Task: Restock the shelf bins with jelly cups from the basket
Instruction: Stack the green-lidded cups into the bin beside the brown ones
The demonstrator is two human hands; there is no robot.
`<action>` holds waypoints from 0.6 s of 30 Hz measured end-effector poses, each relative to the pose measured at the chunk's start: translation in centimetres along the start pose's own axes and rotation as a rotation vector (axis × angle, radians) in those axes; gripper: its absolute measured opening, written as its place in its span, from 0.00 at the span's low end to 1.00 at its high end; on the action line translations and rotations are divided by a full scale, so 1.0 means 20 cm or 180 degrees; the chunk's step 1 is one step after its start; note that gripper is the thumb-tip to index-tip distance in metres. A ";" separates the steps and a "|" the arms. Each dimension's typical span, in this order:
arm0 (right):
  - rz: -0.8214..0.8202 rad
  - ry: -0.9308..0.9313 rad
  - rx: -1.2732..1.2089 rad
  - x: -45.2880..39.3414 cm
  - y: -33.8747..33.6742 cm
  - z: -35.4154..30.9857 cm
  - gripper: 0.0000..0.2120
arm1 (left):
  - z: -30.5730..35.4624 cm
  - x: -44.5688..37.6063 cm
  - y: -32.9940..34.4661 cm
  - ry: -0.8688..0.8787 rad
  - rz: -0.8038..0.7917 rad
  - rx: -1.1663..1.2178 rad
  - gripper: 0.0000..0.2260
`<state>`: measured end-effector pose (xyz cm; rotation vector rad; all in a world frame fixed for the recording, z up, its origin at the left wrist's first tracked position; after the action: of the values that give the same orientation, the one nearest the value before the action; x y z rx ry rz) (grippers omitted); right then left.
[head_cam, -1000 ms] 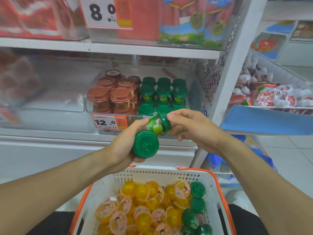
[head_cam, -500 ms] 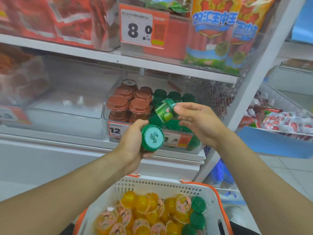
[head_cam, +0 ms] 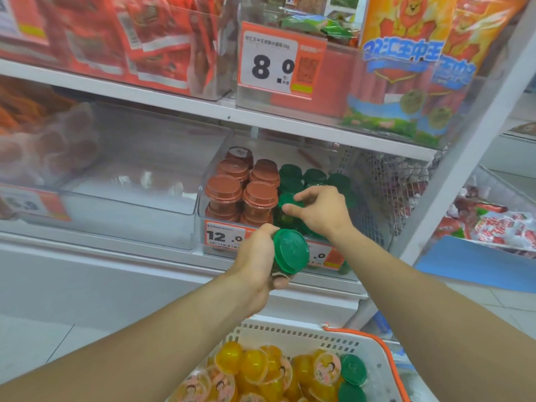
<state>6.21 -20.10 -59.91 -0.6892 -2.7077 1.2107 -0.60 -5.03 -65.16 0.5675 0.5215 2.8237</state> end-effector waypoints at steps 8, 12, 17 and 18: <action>-0.0096 -0.0237 0.0445 0.00 -0.01 -0.02 0.20 | 0.01 0.00 0.01 -0.0023 -0.0040 0.0392 0.14; 0.0368 -0.0703 -0.0127 0.14 -0.16 -0.04 0.05 | 0.01 -0.01 0.01 0.0059 -0.0105 0.0560 0.14; -0.1071 -0.0721 -0.1354 0.38 -0.20 0.06 0.09 | 0.04 0.00 0.09 0.0139 -0.0572 0.0533 0.16; -0.1379 -0.0653 -0.1524 0.41 -0.20 0.10 0.15 | 0.04 0.01 0.11 0.0141 -0.0692 0.0531 0.16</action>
<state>-3.09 -20.19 -59.24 0.0131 -3.1158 0.5652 -0.75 -6.69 -63.65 0.4483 0.7823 2.6075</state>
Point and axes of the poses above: each hand's wrist, its own x-axis away from the middle knuckle, its own y-axis out of the palm, z = x × y, the point moved 6 cm from there along -x, towards the middle knuckle, and after that the axes turned 8 degrees about y, right-handed, at the moved point
